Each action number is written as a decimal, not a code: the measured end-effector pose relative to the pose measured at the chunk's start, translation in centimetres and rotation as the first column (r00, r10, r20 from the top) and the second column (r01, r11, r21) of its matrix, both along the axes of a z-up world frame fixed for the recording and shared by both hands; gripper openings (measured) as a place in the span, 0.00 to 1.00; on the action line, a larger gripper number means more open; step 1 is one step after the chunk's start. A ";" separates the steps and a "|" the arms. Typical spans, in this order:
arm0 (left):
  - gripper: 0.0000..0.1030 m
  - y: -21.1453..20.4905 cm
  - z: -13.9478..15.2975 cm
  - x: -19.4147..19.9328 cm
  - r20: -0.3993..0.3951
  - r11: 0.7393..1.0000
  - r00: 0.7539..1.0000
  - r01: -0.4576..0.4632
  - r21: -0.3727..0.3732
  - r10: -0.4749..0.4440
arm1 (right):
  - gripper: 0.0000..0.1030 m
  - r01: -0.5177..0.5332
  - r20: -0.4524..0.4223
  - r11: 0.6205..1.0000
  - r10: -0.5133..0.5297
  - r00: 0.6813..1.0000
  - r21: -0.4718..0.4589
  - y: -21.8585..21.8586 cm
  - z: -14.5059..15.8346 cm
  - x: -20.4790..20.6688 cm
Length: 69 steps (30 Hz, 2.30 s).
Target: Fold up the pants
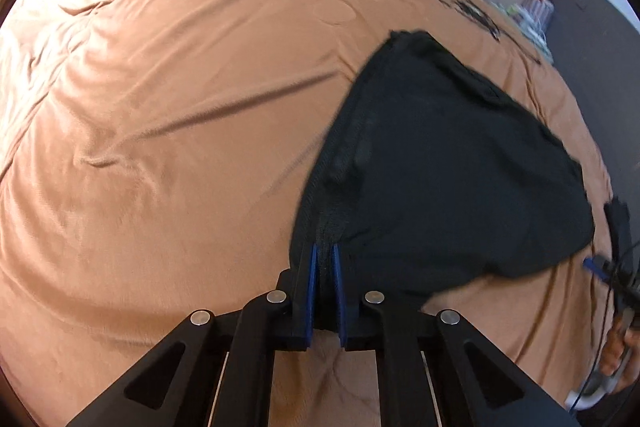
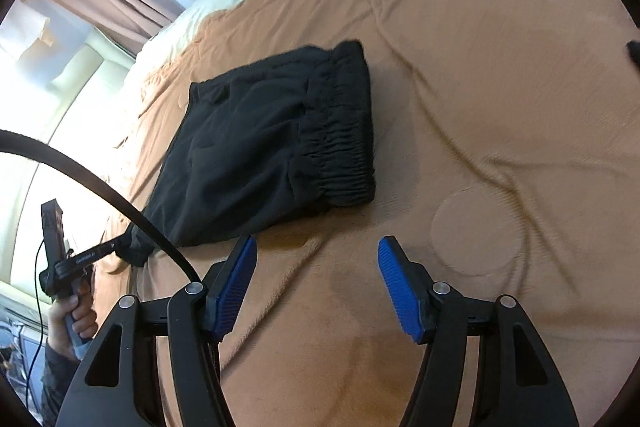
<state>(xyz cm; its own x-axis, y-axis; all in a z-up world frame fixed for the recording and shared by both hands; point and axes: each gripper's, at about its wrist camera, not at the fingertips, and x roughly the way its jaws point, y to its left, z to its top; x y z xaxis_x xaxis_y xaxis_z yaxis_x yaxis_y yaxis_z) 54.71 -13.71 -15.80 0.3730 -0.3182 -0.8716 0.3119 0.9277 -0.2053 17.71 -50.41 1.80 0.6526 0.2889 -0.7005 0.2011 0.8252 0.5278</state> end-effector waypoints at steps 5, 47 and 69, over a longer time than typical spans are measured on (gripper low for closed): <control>0.10 0.1 -0.2 0.8 -0.013 1.000 1.000 -0.013 -0.017 0.013 | 0.60 0.000 0.008 0.998 -0.001 1.000 0.068 -1.0 -1.0 1.5; 0.07 5.1 4.2 -4.5 -0.007 0.977 0.999 -0.034 -0.210 0.033 | 0.27 -0.056 0.112 0.987 0.039 0.993 0.150 1.7 -2.3 2.5; 0.07 16.9 2.8 -19.7 -0.126 0.903 0.965 -0.259 -0.343 0.229 | 0.27 -0.378 0.040 0.925 0.377 0.925 0.030 9.1 0.5 3.2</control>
